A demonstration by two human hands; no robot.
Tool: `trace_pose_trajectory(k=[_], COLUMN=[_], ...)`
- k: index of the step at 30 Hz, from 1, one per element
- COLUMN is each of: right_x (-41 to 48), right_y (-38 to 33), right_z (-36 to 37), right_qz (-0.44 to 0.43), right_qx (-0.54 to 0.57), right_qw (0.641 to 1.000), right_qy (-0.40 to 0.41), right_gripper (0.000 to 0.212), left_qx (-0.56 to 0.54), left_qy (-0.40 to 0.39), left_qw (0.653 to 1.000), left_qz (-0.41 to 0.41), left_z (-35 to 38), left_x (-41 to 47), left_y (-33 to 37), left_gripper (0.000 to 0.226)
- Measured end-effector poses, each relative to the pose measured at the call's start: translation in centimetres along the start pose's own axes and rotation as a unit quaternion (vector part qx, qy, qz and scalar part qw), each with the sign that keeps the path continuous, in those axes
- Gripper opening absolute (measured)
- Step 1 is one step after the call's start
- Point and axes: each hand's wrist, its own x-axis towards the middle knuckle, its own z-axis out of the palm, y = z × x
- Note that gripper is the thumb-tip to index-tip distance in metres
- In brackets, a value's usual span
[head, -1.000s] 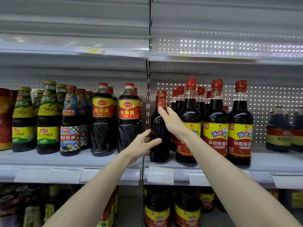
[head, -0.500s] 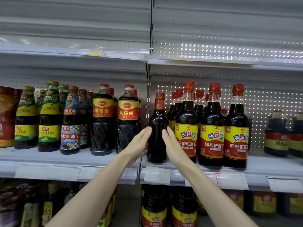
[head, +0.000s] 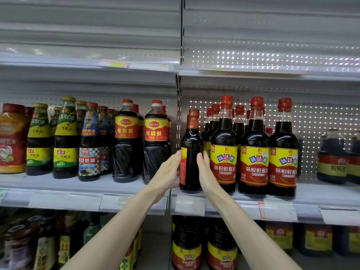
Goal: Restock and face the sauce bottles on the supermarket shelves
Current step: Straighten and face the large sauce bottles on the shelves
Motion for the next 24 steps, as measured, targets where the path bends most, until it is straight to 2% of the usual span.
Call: trace_pose_trajectory(k=[7, 12, 16, 24], right_x=[-0.6, -1.4, -1.2, -0.1], right_y=[-0.4, -0.2, 0.0, 0.0], right_z=[-0.6, -0.6, -0.2, -0.5], right_qz=[0.007, -0.01, 0.004, 0.015], right_qx=[-0.022, -0.039, -0.019, 0.011], right_qw=[1.0, 0.999, 1.0, 1.0], right_qy=[0.001, 0.005, -0.001, 0.001], right_gripper=[0.061, 0.059, 0.068, 0.063], left_qx=[0.034, 0.007, -0.026, 0.014], left_qy=[0.041, 0.024, 0.025, 0.007], left_qw=[0.998, 0.999, 0.998, 1.0], left_qz=[0.019, -0.04, -0.051, -0.003], left_z=[0.1, 0.8, 0.9, 0.6], left_x=[0.5, 1.1, 1.0, -0.1], left_y=[-0.3, 0.4, 0.9, -0.1], left_gripper=[0.036, 0.055, 0.035, 0.032])
